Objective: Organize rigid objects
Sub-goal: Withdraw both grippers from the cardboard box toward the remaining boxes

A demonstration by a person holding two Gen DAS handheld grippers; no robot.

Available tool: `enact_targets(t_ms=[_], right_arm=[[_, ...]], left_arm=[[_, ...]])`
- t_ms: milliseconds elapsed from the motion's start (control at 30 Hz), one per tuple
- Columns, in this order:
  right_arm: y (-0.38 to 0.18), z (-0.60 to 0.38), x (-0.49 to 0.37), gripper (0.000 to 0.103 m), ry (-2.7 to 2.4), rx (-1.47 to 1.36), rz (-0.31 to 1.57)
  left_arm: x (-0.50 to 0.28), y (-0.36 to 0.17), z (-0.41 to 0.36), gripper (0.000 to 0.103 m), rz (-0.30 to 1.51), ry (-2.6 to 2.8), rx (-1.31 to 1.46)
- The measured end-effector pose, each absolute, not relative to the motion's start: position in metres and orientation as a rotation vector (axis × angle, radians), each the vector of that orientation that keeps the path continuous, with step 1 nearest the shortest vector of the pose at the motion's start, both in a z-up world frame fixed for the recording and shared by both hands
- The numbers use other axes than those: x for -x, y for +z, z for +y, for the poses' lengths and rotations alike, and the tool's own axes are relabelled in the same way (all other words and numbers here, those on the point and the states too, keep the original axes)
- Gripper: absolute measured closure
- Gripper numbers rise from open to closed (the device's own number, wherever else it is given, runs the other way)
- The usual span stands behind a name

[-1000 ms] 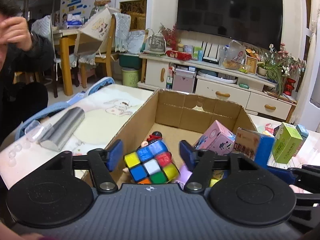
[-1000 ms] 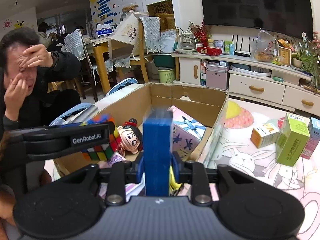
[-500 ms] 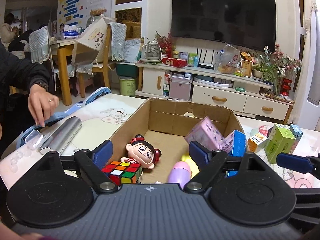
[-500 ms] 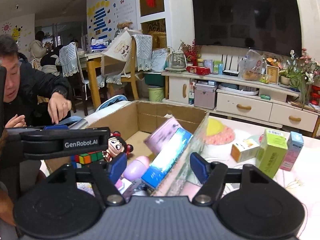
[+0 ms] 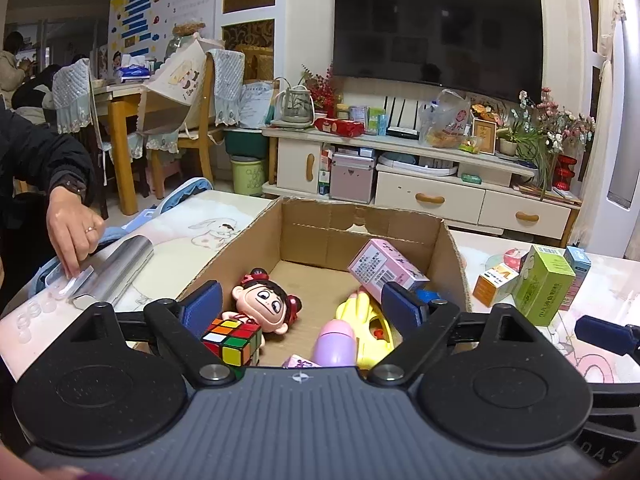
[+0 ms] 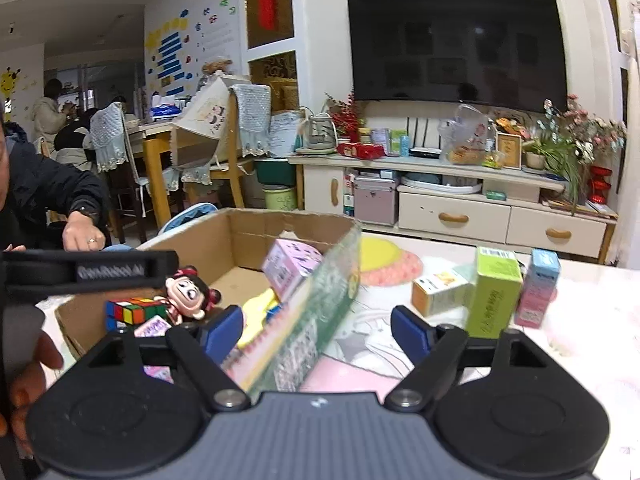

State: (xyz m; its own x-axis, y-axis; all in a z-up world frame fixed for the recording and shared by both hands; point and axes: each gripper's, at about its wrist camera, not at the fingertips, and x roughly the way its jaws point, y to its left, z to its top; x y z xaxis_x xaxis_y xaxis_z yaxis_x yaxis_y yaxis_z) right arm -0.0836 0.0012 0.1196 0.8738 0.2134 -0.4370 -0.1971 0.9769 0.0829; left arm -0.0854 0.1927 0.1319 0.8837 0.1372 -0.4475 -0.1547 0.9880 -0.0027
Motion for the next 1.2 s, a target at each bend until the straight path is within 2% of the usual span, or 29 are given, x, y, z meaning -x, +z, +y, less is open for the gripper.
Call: enact_targets(t_ms=[267,1200], right_arm=[[0.111,-0.019,0.089,0.013,0.169,-0.055,0.454],[0.091,-0.103,0.096,0.010,-0.014,-0.097,0.457]], left_arm=[[0.087,0.130,0.185,0.000,0.459,0.128,0.014],[0.105,0.115,0.136,0.000,0.437,-0.024,-0.141]])
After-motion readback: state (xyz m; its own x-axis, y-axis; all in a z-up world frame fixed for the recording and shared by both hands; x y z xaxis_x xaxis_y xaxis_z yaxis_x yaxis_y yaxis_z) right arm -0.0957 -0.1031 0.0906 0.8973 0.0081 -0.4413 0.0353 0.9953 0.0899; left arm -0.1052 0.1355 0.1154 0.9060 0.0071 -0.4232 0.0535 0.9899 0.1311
